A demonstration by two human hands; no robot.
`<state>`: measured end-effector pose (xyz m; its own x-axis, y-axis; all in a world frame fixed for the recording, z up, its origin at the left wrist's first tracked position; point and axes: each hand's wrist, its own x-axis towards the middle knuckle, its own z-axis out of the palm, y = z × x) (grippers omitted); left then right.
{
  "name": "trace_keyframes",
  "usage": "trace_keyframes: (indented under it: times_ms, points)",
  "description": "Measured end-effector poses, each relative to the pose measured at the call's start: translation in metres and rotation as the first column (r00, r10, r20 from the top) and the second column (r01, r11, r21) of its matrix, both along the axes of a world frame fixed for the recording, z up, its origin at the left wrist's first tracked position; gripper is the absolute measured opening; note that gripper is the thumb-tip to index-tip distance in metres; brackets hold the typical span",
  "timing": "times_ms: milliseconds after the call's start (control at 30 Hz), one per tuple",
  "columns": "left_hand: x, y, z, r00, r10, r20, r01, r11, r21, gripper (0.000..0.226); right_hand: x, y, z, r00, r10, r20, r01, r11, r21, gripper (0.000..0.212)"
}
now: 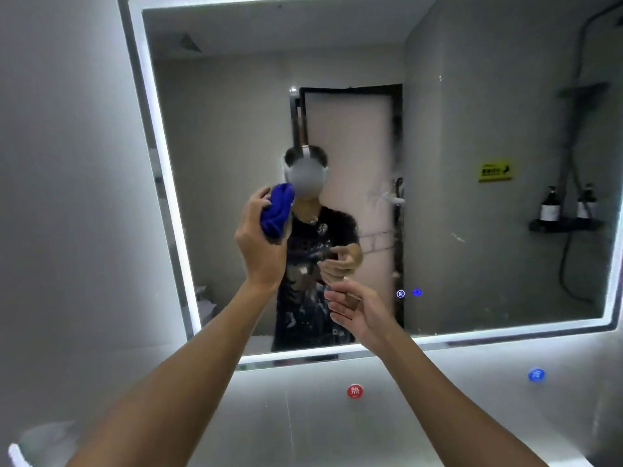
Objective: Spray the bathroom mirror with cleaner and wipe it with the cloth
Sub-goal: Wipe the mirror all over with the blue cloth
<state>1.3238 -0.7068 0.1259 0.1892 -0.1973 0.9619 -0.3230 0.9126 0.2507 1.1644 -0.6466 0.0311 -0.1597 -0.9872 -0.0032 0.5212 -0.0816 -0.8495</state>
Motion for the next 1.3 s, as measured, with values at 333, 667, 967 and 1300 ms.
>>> trace_keyframes:
  times_ms: [333,667,967,1300]
  points:
    - [-0.052,-0.066,-0.042,0.748,0.349,0.565,-0.223,0.933,-0.281,0.038,-0.073,0.026,0.009,0.977,-0.214,-0.021,0.214,0.977,-0.004,0.02]
    - [-0.062,-0.064,-0.045,0.712,0.349,0.609,-0.349,0.929,-0.123,0.032,-0.074,0.02,0.003,0.976,-0.214,-0.05,0.216,0.975,0.049,0.018]
    - [-0.066,-0.078,-0.02,0.571,0.503,0.65,-0.367,0.864,-0.346,0.068,-0.07,0.012,0.008,0.968,-0.204,-0.143,0.208,0.978,0.01,0.019]
    - [-0.066,-0.092,-0.081,0.477,0.567,0.671,-0.388,0.821,-0.418,0.085,-0.072,-0.013,-0.041,0.957,-0.289,-0.024,0.29,0.954,0.078,0.017]
